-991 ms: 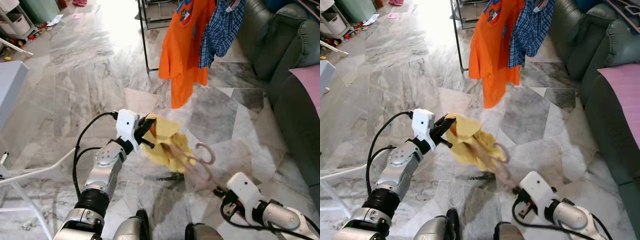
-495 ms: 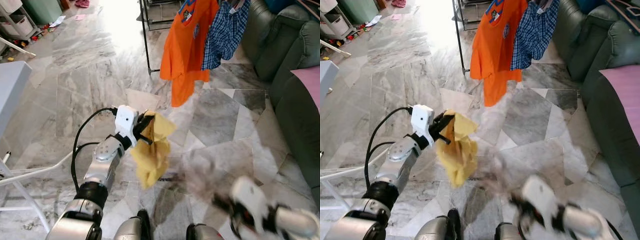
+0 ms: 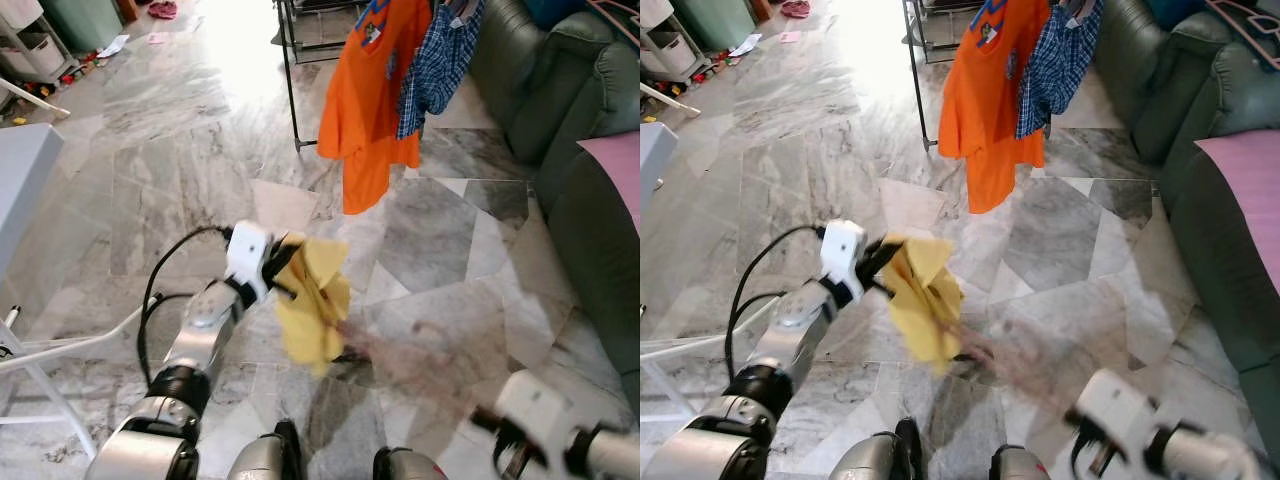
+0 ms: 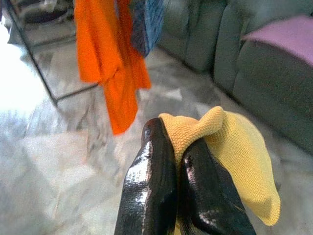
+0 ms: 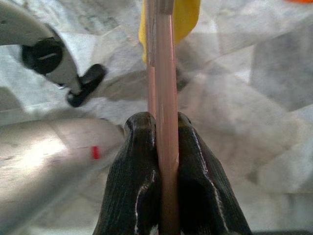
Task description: Hang hanger
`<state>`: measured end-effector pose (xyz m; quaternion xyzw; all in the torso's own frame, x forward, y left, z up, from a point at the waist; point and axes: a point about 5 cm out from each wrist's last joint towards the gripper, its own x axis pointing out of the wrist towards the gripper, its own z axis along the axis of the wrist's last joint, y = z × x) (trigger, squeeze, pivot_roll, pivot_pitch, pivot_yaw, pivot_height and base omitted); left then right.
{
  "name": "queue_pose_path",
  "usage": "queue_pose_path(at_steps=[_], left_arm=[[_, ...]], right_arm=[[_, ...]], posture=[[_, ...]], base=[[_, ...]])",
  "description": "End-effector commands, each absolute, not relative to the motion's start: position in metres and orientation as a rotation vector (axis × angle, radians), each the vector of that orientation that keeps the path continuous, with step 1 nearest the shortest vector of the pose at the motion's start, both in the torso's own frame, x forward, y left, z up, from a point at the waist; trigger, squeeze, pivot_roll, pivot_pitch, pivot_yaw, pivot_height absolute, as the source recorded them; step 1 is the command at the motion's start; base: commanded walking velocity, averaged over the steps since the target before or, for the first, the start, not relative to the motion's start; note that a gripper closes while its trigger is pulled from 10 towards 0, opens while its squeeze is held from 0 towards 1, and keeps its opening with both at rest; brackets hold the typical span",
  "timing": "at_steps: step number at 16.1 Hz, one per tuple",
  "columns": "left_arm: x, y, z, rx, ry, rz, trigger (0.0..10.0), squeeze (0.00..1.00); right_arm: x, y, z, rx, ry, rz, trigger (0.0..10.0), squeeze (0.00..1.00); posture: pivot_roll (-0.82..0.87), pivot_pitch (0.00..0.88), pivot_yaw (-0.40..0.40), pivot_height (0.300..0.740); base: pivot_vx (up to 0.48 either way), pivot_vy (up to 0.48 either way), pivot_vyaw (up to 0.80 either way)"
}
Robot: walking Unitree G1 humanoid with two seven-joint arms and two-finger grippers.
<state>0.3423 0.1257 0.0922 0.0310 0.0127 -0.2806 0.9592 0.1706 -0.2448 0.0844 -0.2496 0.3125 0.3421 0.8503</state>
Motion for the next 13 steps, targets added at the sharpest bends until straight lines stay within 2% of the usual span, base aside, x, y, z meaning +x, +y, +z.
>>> queue_pose_path(at_steps=[1,5,8,11,13], left_arm=[[0.338,0.137,0.085,0.084,0.045,-0.555,10.0,0.00],[0.336,0.139,0.082,0.095,0.050,-0.588,10.0,0.00],[0.335,0.138,0.082,0.106,0.044,-0.608,10.0,0.00],[0.332,0.131,0.080,0.089,0.043,-0.646,10.0,0.00],[0.327,0.121,0.077,0.071,0.041,-0.689,10.0,0.00]], right_arm=[[0.166,-0.251,0.089,-0.547,0.678,0.732,10.0,0.00],[0.171,-0.276,0.099,-0.641,0.696,0.660,10.0,0.00],[0.180,-0.279,0.108,-0.658,0.650,0.632,10.0,0.00],[0.194,-0.273,0.106,-0.689,0.559,0.588,10.0,0.00],[0.204,-0.257,0.104,-0.645,0.487,0.598,10.0,0.00]], posture=[[-0.22,0.212,0.122,0.740],[-0.22,0.212,0.119,0.740],[-0.22,0.218,0.118,0.740],[-0.21,0.220,0.119,0.740],[-0.21,0.219,0.120,0.740]], base=[[0.000,0.000,0.00],[0.000,0.000,0.00],[0.000,0.000,0.00],[0.000,0.000,0.00],[0.000,0.000,0.00]])
